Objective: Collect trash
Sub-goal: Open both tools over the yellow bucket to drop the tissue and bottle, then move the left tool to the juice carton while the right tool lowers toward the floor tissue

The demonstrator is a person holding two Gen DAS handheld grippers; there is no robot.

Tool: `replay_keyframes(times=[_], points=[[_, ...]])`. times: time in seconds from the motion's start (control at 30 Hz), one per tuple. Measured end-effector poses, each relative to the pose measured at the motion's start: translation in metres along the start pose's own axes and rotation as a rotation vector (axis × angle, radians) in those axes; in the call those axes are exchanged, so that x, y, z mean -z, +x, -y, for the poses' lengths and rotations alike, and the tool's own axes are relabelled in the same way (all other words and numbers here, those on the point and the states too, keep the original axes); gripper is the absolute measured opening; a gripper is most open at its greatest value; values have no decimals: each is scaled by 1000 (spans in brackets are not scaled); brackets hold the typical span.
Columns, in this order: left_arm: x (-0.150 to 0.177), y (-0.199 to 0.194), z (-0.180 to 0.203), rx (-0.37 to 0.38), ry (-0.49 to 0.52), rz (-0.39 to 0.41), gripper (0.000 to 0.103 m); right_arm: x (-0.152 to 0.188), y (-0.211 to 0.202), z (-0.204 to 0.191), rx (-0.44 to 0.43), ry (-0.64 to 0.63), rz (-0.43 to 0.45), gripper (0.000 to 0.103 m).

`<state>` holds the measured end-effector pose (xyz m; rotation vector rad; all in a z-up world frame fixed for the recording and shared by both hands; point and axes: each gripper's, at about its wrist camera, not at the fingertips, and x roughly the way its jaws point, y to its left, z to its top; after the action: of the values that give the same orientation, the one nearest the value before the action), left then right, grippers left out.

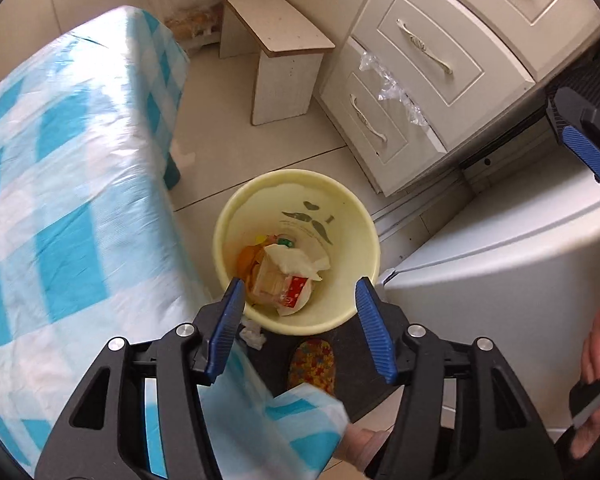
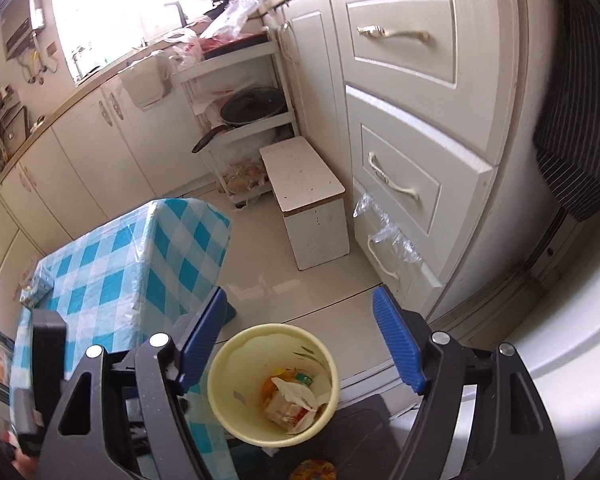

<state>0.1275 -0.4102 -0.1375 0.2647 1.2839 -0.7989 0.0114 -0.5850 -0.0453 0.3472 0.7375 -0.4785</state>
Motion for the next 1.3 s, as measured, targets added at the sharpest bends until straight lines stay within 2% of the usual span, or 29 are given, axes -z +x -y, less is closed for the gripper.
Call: replay_keyframes(times=[0.07, 0.13, 0.23, 0.37, 0.43, 0.5, 0.6, 0.7, 0.73, 0.8, 0.83, 0.9, 1.0, 1.1, 1.3], points=[[12, -17, -9, -3, -5, 11, 56, 6, -8, -6, 22, -51, -3, 73], [25, -35, -21, -20, -13, 24, 58, 22, -11, -4, 59, -47, -29, 73], [47, -65, -44, -45, -23, 54, 59, 52, -9, 5, 36, 53, -117, 73], [74, -104, -83, -60, -82, 94, 60, 108, 8, -1, 100, 76, -278, 72], [86, -124, -106, -61, -124, 120, 62, 137, 24, -10, 102, 86, -385, 68], [97, -142, -126, -66, -150, 152, 65, 167, 48, -26, 69, 84, -488, 65], [108, -162, -162, -121, -185, 184, 68, 214, 97, -42, 48, 108, -641, 65], [113, -169, -196, -192, -212, 199, 69, 269, 151, -27, 39, 252, -731, 65], [114, -171, -209, -224, -218, 204, 69, 288, 164, -19, 33, 293, -731, 65], [114, -174, -233, -297, -228, 212, 69, 321, 191, -5, 117, 316, -742, 60], [113, -175, -244, -323, -236, 226, 69, 331, 201, 0, 129, 333, -730, 60], [110, -178, -264, -356, -265, 248, 69, 342, 216, -2, 133, 302, -691, 60], [97, -177, -290, -395, -324, 294, 69, 353, 238, -20, 140, 155, -653, 58], [85, -170, -304, -414, -368, 311, 69, 361, 257, -27, 120, 114, -619, 56], [66, -144, -309, -463, -350, 298, 69, 388, 298, -35, 99, 88, -665, 47]])
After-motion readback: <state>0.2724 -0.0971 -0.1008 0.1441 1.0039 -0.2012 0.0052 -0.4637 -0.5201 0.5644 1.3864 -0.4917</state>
